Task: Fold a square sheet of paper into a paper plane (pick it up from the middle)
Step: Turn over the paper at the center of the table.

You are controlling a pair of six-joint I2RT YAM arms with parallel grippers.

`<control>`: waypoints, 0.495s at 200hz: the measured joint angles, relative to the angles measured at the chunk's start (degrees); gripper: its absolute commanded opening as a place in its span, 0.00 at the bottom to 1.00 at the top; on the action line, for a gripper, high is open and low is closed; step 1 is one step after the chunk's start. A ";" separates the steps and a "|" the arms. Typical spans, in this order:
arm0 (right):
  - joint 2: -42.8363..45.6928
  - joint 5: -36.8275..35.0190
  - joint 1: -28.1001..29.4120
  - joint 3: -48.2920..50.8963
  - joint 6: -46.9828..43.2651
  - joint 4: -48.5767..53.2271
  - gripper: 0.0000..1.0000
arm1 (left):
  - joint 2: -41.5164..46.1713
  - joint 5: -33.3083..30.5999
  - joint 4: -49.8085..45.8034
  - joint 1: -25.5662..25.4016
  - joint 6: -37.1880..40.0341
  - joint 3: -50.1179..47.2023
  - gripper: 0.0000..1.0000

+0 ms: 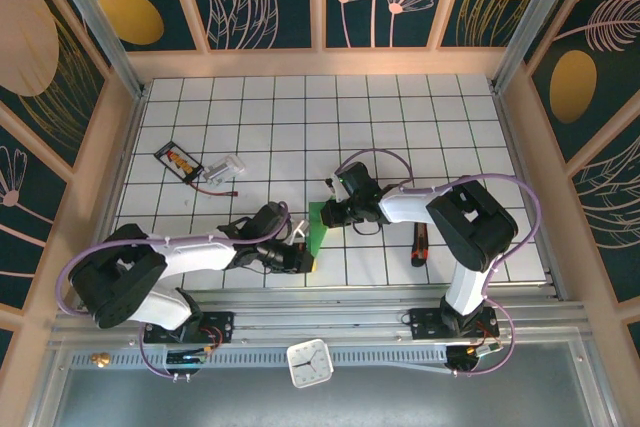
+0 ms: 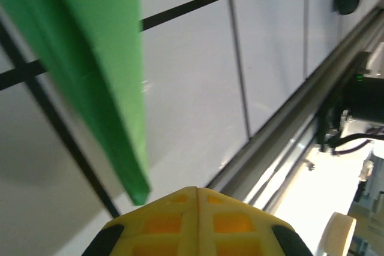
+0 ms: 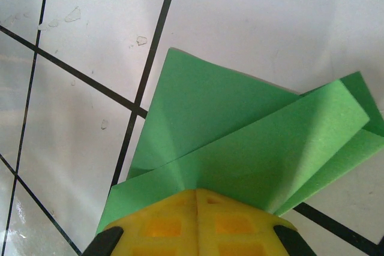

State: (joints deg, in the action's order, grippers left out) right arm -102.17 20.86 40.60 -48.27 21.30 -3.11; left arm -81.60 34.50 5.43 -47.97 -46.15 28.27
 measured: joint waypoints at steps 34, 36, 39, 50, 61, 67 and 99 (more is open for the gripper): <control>0.00 0.00 0.00 0.00 0.02 0.00 0.08 | 0.39 1.05 2.91 0.00 -1.27 0.04 0.03; -0.02 0.00 0.00 0.00 0.00 0.00 0.08 | 0.35 1.05 2.91 0.00 -1.27 0.07 0.03; -0.02 0.00 0.00 0.00 0.02 0.00 0.08 | 0.20 1.03 2.89 0.00 -1.25 0.13 0.03; -0.02 0.00 0.00 0.00 0.00 0.00 0.08 | -0.83 1.03 2.82 0.00 -1.16 0.66 0.03; -0.04 0.00 0.00 0.00 0.00 0.00 0.08 | -2.21 0.98 2.43 0.00 -0.76 1.40 0.03; -0.04 0.00 0.00 0.00 0.00 0.00 0.07 | -2.91 0.92 2.23 0.00 -0.48 1.75 0.03; -0.04 0.00 0.00 -0.02 0.00 0.00 0.07 | -5.49 -0.09 -0.28 0.00 1.25 2.93 0.02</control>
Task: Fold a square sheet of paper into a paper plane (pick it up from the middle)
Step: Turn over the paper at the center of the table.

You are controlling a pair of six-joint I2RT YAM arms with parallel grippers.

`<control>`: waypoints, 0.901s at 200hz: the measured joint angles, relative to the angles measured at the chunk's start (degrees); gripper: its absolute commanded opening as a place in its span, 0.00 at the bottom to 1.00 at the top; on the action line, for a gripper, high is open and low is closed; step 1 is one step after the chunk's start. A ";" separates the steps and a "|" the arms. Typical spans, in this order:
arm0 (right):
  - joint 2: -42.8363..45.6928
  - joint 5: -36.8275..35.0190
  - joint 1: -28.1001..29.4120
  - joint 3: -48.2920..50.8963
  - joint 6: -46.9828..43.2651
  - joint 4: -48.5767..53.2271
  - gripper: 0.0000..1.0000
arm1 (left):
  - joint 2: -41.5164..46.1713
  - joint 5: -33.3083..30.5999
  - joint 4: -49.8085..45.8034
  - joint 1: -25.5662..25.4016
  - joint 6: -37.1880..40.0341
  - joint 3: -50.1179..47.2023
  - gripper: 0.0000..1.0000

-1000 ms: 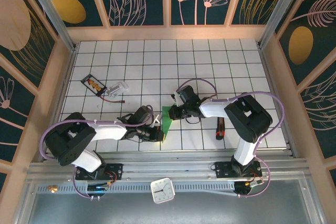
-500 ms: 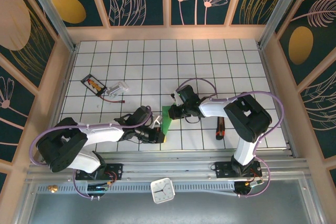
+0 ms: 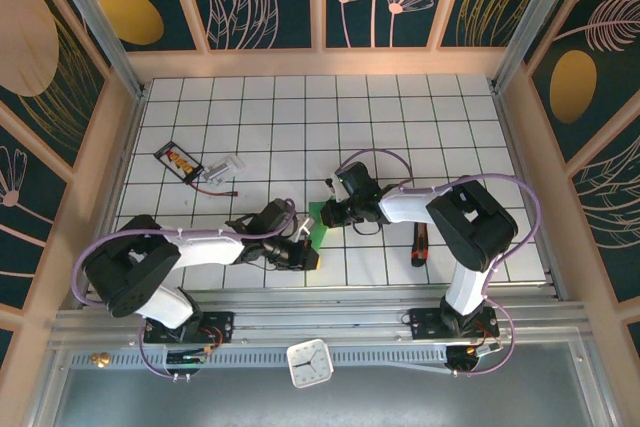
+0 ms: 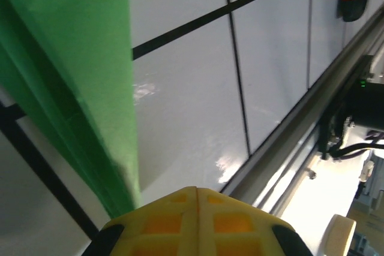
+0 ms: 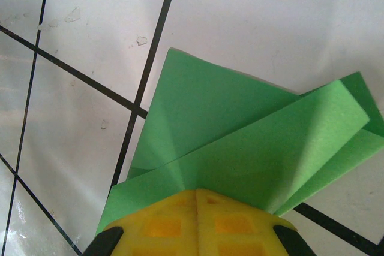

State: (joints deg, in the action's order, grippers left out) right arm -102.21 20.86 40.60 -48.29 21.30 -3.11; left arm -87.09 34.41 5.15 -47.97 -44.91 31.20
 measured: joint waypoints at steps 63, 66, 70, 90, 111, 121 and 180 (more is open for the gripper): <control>0.00 0.00 -0.04 0.00 0.00 -0.02 0.07 | -1.07 -2.10 -2.60 0.00 1.86 0.26 0.01; 0.00 0.00 -0.04 0.00 0.00 -0.02 0.07 | -1.07 -2.12 -2.67 0.00 1.86 0.26 0.01; 0.00 0.00 -0.04 0.00 0.00 -0.02 0.07 | -1.07 -2.14 -2.69 0.00 1.84 0.26 0.01; 0.00 0.00 -0.04 0.02 0.00 -0.02 0.07 | -1.07 -2.32 -2.82 0.00 1.86 0.31 0.01; 0.00 0.00 -0.04 0.02 0.00 -0.04 0.08 | -1.07 -2.32 -2.84 0.07 1.86 0.31 0.01; 0.00 0.00 -0.04 0.02 0.00 -0.04 0.08 | -1.07 -2.32 -2.86 0.24 1.86 0.31 0.01; 0.00 0.00 -0.04 0.02 0.00 -0.04 0.07 | -1.03 -2.34 -2.89 1.57 1.84 0.31 0.00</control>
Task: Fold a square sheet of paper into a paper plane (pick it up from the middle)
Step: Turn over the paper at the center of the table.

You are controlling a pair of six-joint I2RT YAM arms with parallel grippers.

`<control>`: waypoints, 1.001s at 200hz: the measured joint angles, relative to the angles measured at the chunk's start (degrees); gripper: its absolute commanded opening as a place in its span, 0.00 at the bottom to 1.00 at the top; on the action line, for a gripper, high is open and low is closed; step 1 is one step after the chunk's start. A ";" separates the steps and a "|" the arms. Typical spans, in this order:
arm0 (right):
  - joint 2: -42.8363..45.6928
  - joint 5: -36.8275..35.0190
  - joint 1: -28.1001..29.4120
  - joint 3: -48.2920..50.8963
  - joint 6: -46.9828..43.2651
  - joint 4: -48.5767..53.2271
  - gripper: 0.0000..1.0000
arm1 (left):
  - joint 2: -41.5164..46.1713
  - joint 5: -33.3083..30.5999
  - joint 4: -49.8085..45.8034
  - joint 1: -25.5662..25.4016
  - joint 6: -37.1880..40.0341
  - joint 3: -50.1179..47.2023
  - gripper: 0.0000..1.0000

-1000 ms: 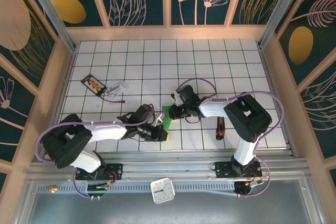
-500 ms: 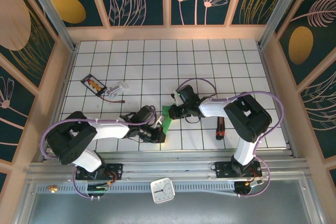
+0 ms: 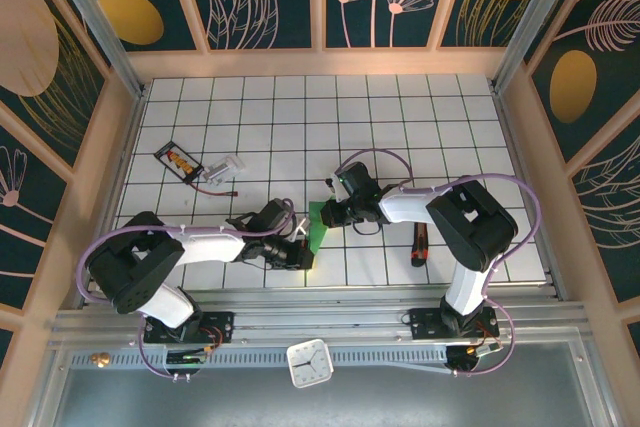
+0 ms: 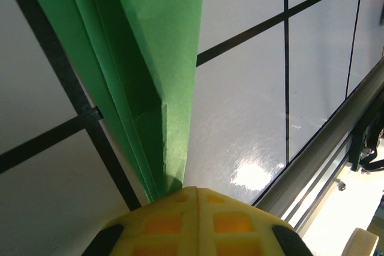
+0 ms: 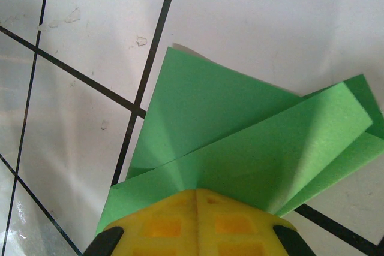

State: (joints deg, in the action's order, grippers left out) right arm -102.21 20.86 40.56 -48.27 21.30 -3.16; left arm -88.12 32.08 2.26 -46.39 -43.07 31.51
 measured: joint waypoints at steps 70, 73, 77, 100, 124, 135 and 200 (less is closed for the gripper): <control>0.00 -0.02 0.00 0.00 0.00 0.00 0.08 | -0.02 -0.63 -0.55 0.39 0.07 0.00 0.00; 0.00 0.00 0.00 0.00 0.00 0.00 0.08 | -0.02 -0.63 -0.55 0.39 0.09 0.00 0.00; 0.00 0.00 0.00 0.00 0.00 0.00 0.07 | -0.02 -0.66 -0.55 0.39 0.15 0.00 0.00; 0.00 -0.02 0.00 0.00 0.00 0.00 0.08 | -0.02 -0.68 -0.55 0.39 0.24 -0.07 0.00; 0.00 -0.02 0.00 0.00 0.00 0.00 0.07 | -0.02 -0.66 -0.28 0.39 0.22 -0.55 0.00; 0.00 -0.02 0.00 0.00 0.00 0.00 0.07 | -0.02 -0.59 0.24 0.55 0.17 -0.92 0.00; 0.00 -0.07 0.00 0.00 0.00 0.02 0.07 | -0.02 0.85 2.91 1.03 -0.66 -2.49 0.00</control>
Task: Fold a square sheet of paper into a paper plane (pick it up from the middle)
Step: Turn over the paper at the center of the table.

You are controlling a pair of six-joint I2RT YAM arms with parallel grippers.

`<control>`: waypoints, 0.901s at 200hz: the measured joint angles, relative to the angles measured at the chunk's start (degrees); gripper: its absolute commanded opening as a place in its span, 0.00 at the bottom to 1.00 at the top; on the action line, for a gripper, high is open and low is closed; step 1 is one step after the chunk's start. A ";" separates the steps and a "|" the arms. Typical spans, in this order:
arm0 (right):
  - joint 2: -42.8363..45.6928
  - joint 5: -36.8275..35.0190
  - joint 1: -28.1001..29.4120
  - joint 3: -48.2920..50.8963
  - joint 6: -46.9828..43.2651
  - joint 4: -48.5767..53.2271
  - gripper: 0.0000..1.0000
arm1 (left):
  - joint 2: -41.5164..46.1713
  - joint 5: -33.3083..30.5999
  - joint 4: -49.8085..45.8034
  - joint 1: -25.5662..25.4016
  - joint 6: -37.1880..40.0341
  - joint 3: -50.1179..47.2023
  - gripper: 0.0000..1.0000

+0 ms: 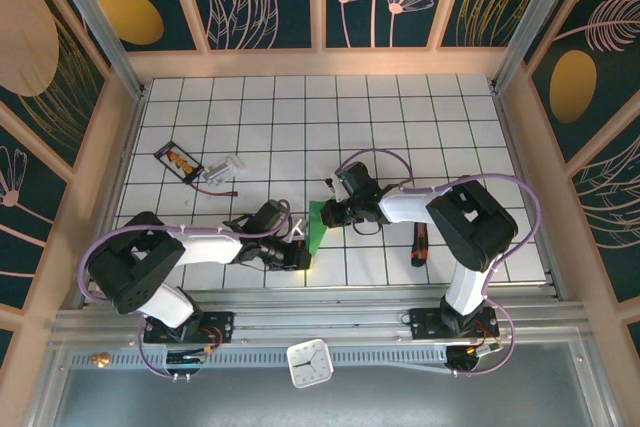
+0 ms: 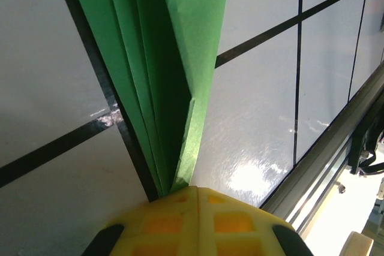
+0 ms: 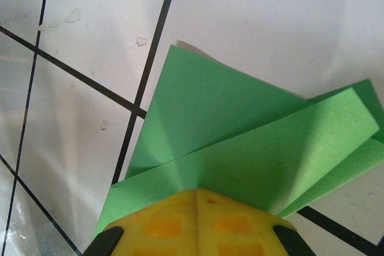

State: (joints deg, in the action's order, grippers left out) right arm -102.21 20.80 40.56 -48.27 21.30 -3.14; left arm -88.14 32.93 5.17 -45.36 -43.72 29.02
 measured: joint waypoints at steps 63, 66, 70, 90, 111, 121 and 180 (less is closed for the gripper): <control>0.00 -0.09 0.00 0.00 -0.02 0.00 0.08 | 2.67 2.08 -5.22 0.02 0.11 0.00 0.00; 0.00 -0.09 0.00 0.00 -0.02 0.00 0.08 | 2.99 2.36 -5.60 -0.02 0.17 0.00 0.00; 0.00 -0.09 0.00 0.00 -0.02 0.00 0.08 | 3.72 2.80 -6.16 0.00 0.20 0.04 0.00; 0.00 -0.09 0.00 0.00 -0.02 0.00 0.08 | 5.95 4.35 -7.23 -0.02 0.15 1.27 0.00; 0.00 -0.11 0.00 0.00 -0.02 0.00 0.08 | 6.54 5.44 -5.77 -0.02 -0.46 3.06 0.00; 0.00 -0.11 0.00 0.00 -0.02 0.00 0.08 | 6.49 5.49 -5.11 0.00 -0.70 3.67 0.00; 0.00 -0.11 0.00 0.00 -0.02 0.00 0.07 | 2.01 2.45 -4.68 0.33 -0.22 6.54 0.00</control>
State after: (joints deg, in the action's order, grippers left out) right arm -102.21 20.69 40.56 -48.27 21.28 -3.14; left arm -86.13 35.38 0.49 -45.04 -43.94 35.55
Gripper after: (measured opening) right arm 0.077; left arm 0.056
